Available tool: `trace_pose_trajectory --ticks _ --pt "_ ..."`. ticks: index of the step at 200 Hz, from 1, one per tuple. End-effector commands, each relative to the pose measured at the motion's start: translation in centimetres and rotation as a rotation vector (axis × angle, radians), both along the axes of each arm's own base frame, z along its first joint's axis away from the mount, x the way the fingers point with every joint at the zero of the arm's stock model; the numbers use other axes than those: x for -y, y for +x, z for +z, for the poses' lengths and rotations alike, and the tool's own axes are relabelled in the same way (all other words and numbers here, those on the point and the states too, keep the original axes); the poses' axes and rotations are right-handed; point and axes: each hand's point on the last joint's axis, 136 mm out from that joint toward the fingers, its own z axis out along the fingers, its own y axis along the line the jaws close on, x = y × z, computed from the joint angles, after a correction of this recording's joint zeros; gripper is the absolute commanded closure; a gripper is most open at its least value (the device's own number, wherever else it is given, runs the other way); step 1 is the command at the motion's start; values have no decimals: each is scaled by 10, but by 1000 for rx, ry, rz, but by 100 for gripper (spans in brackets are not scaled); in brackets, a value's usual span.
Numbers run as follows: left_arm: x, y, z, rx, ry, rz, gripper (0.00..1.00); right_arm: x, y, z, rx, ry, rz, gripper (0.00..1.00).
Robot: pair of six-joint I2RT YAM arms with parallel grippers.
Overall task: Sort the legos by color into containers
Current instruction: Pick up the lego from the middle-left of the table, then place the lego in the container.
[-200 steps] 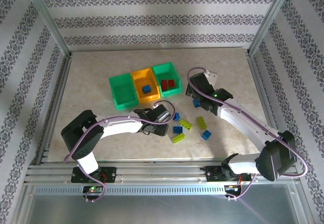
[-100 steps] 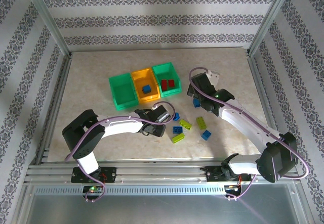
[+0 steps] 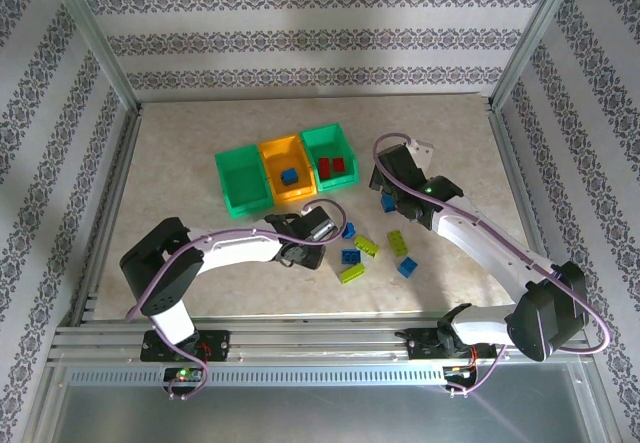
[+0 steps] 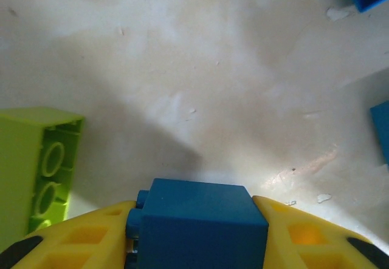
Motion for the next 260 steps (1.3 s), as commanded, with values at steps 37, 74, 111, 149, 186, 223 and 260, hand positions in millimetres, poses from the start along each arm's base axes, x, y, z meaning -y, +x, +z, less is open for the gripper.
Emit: trace_pose_trajectory --ticks 37,74,111,149,186,223,260 --pt "-15 64 85 253 -26 48 66 19 -7 -4 -9 -3 -52 2" --pt "-42 115 120 348 -21 109 66 25 -9 0 -3 22 -63 2" --pt "-67 161 138 392 -43 171 66 32 -14 -2 -3 48 -82 2" --pt "-72 204 145 392 -52 176 66 38 -17 -4 -9 85 -103 2" --pt "-82 237 132 359 -33 210 66 47 -20 -4 -19 104 -129 2" --pt "-91 255 106 296 -30 246 66 56 -23 -8 -38 115 -155 2" --pt "-93 258 86 245 -32 258 66 60 -25 -13 -51 119 -166 2"
